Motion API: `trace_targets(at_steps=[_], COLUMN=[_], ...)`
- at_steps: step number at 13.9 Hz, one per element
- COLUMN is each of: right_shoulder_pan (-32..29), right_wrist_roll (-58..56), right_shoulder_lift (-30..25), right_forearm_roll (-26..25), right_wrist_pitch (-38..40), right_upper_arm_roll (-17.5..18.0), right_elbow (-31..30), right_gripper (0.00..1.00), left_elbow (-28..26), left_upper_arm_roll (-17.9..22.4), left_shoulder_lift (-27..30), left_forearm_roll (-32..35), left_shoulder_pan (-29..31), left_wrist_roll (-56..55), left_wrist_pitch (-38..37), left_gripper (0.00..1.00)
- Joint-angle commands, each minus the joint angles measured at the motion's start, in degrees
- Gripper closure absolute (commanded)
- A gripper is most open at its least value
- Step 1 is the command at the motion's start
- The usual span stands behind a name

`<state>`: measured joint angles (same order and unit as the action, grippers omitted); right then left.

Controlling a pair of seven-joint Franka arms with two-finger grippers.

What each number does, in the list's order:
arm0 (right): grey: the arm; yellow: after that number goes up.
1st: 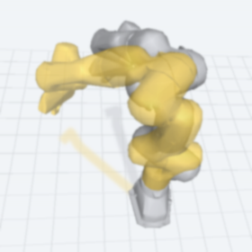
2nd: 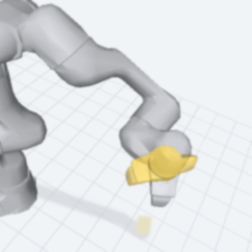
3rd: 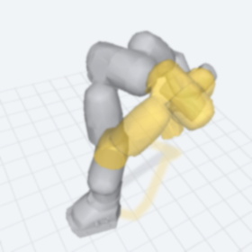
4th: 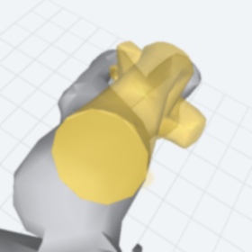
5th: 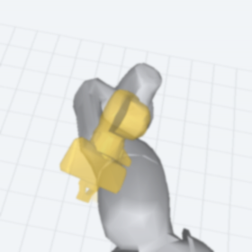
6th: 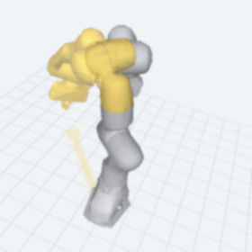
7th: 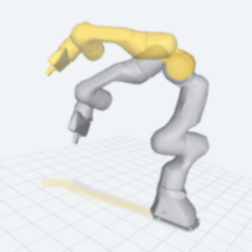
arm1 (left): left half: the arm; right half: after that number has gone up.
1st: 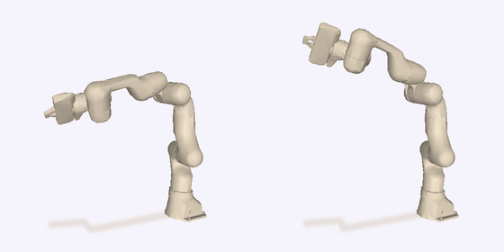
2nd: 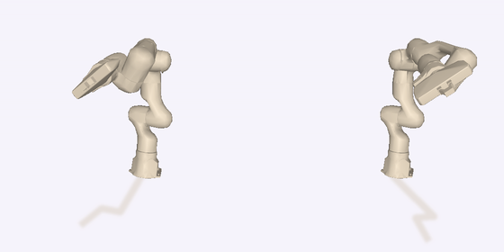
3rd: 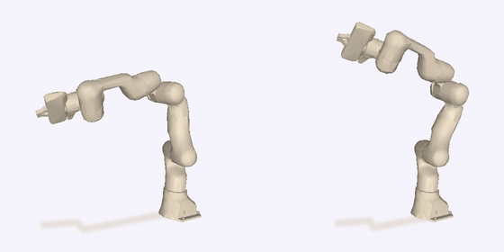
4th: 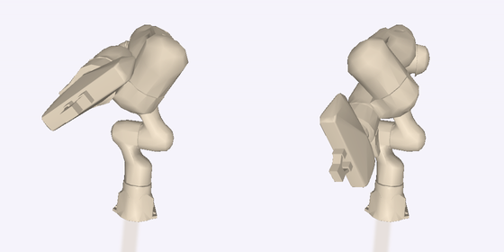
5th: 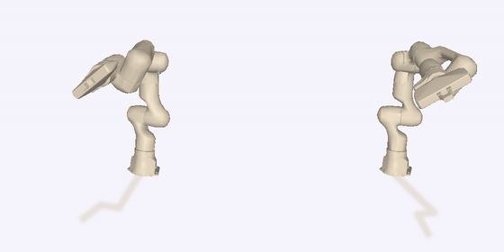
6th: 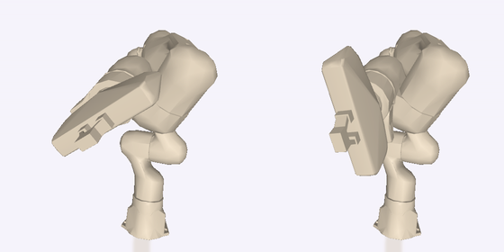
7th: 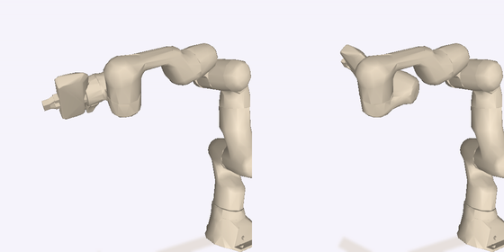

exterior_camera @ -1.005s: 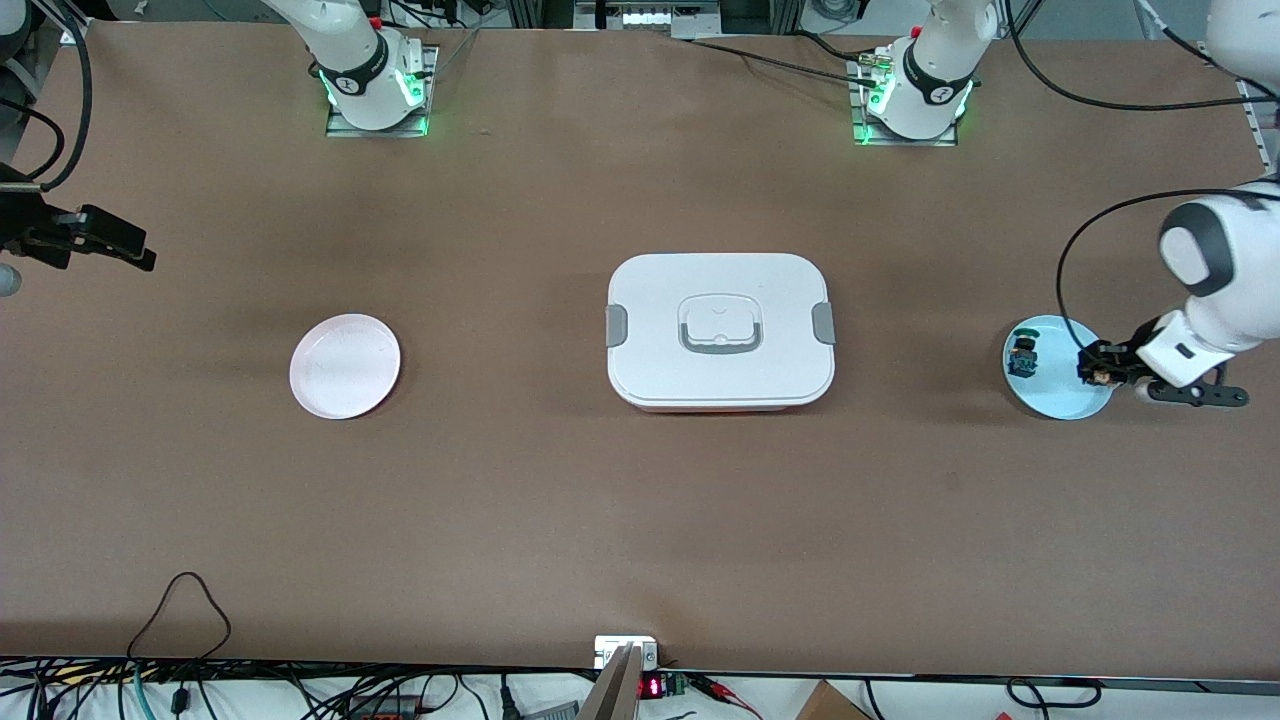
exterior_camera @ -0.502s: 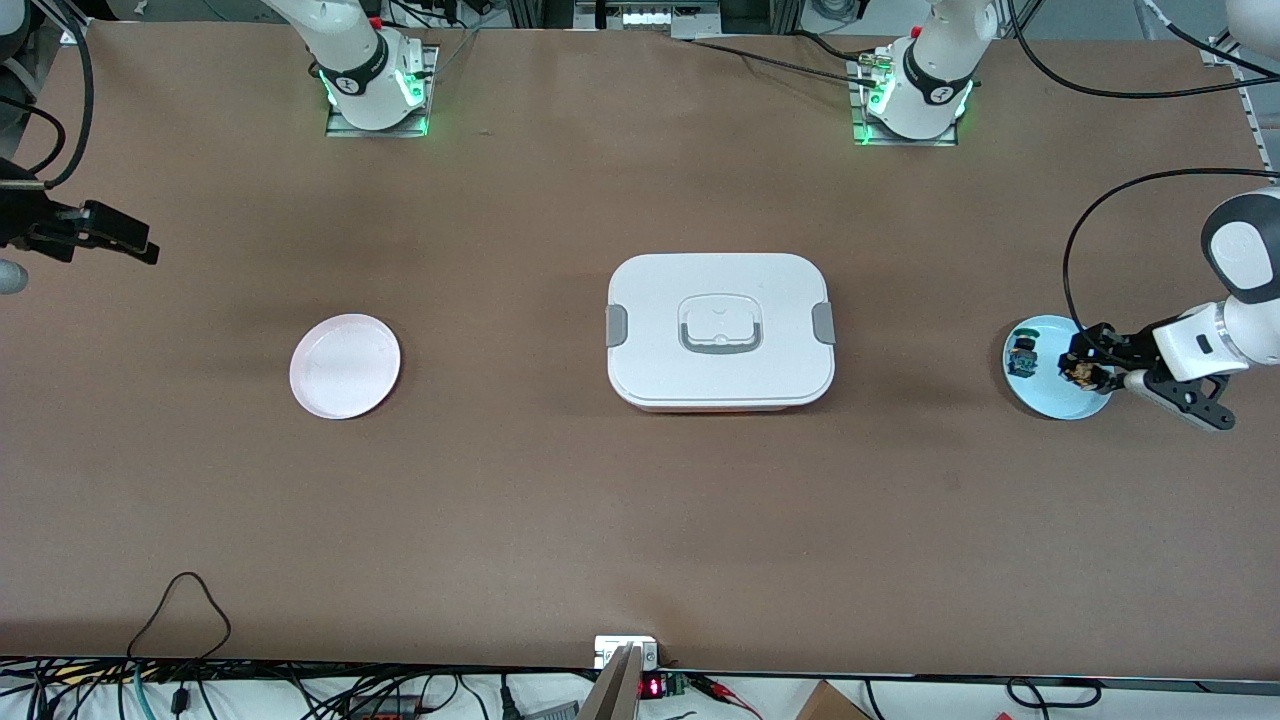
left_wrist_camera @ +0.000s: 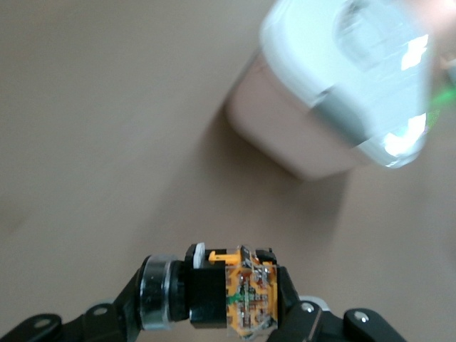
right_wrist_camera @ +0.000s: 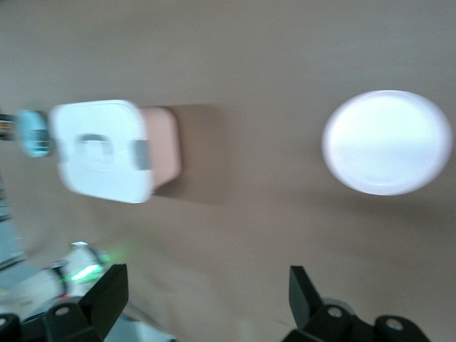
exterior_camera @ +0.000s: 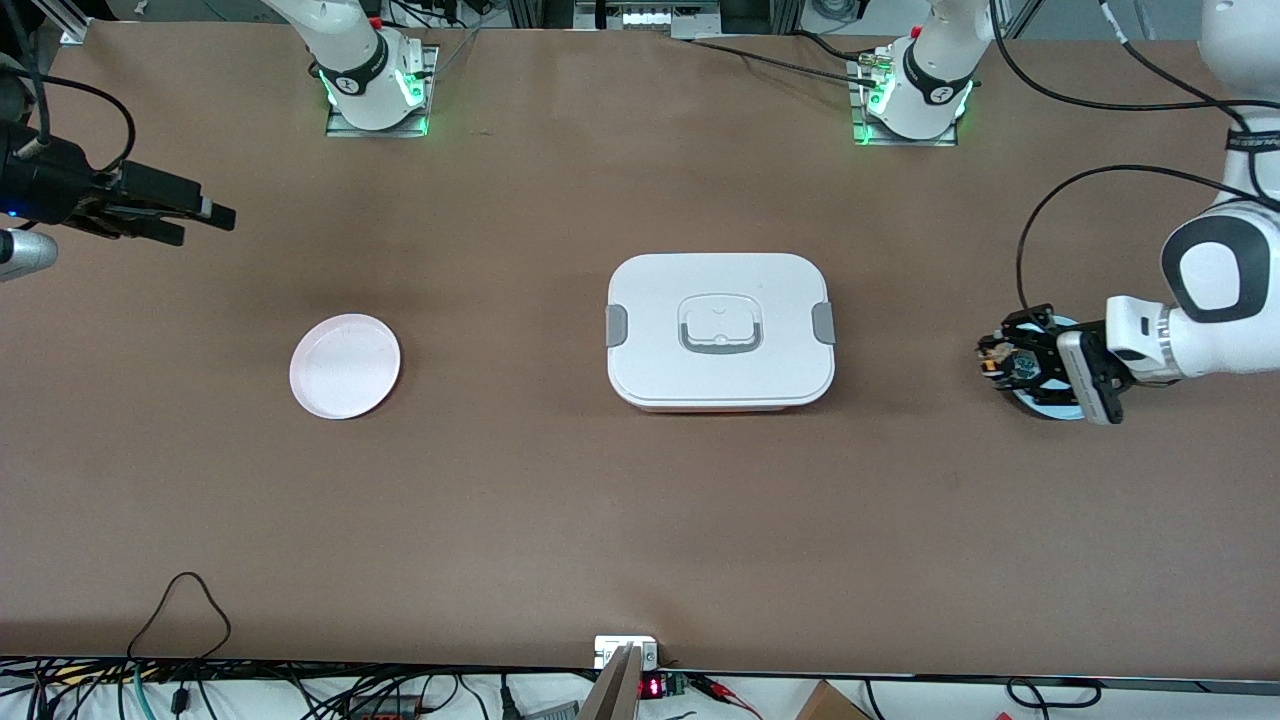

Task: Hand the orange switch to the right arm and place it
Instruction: 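Carry the switch over the box while the right gripper reaches toward it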

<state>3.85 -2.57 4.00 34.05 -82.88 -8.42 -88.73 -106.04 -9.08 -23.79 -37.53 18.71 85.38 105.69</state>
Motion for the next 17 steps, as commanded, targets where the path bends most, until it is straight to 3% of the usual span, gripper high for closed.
trace_targets(at_steps=[1, 6, 8, 11, 14, 17], right_shoulder_pan=[-0.33, 0.11, 0.29, 1.33, 3.26, 7.30], right_wrist_roll=[-0.77, -1.64, -6.80, -12.53, -13.16, -13.42], right_shoulder_lift=[1.01, 2.41, 3.37, 3.64, 4.78, 6.97], right_forearm_roll=[12.65, 32.19, 35.72, 43.27, 46.89, 51.11], right_wrist_pitch=[0.62, -0.35, -0.44, -0.44, -0.97, -0.97], right_upper_arm_roll=[-0.02, 0.42, 0.51, 0.69, 0.69, 0.69], right_elbow=[-0.99, -11.09, -15.14, -22.52, -24.56, -24.91], right_gripper=[0.00, 0.00, 0.00, 0.00, 0.00, 0.00], left_elbow=[1.54, 1.54, 1.36, 0.92, 0.83, 0.83], left_upper_arm_roll=[-1.29, -11.38, -14.46, -23.40, -32.29, -34.16], left_shoulder_lift=[-3.45, -5.21, -4.61, -2.41, -2.67, -3.55], left_forearm_roll=[-12.00, -28.35, -36.70, -46.29, -56.14, -61.50], left_shoulder_pan=[-0.43, -2.88, -5.78, -5.88, -6.15, -8.95], left_wrist_roll=[10.73, 30.61, 34.22, 34.50, 38.70, 42.31], left_wrist_pitch=[-6.97, -8.22, -7.70, 3.24, 16.79, 21.39], left_gripper=[0.70, 0.77, 0.84, 0.85, 0.88, 0.88])
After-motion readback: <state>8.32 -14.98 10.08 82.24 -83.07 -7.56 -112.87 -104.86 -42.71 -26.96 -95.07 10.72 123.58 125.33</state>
